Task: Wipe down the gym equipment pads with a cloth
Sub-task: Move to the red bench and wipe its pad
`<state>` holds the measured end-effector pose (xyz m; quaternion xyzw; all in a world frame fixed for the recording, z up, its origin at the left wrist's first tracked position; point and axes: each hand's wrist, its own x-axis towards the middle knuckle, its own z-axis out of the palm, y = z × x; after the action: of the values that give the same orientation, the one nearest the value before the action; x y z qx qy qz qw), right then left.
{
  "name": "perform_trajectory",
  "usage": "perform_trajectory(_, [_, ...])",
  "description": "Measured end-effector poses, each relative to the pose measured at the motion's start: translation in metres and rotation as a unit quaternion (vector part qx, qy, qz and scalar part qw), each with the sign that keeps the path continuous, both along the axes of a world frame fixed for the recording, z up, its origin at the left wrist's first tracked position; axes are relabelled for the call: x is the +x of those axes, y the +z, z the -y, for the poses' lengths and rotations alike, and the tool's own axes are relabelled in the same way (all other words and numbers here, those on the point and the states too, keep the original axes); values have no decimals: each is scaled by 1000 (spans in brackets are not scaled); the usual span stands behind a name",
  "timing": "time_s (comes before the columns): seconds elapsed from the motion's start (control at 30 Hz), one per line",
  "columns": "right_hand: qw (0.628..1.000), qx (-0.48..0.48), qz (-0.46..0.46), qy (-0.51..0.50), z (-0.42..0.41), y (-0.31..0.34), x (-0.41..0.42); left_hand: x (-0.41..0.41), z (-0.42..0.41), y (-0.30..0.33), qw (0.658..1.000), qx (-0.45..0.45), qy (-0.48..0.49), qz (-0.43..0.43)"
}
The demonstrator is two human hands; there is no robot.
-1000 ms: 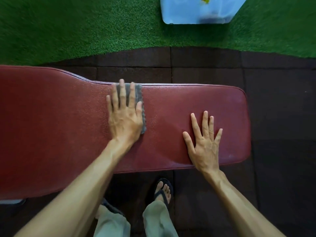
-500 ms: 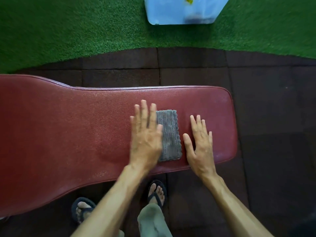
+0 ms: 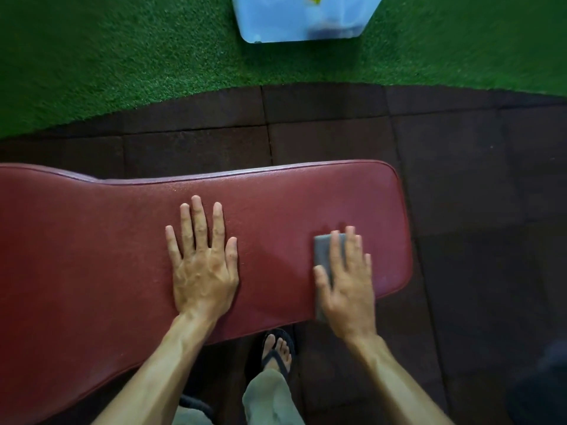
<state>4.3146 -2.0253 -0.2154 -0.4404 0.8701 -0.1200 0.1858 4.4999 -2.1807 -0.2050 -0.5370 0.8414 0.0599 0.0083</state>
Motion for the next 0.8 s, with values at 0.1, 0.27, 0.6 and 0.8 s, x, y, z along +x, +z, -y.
perform_trajectory(0.1, [988, 32, -8, -153, 18, -4, -50, -2, 0, 0, 1000, -4, 0, 11])
perform_trajectory(0.27, [993, -25, -12, -117, 110, 0, -24, -3, 0, -1, 1000, -6, 4, 10])
perform_trajectory(0.6, [995, 59, -21, -82, -30, -8, -71, -3, -1, -1, 1000, -5, 3, 1])
perform_trajectory(0.8, [985, -2, -30, -171, 99, -10, -94, -4, -1, -2, 1000, -9, 6, 14])
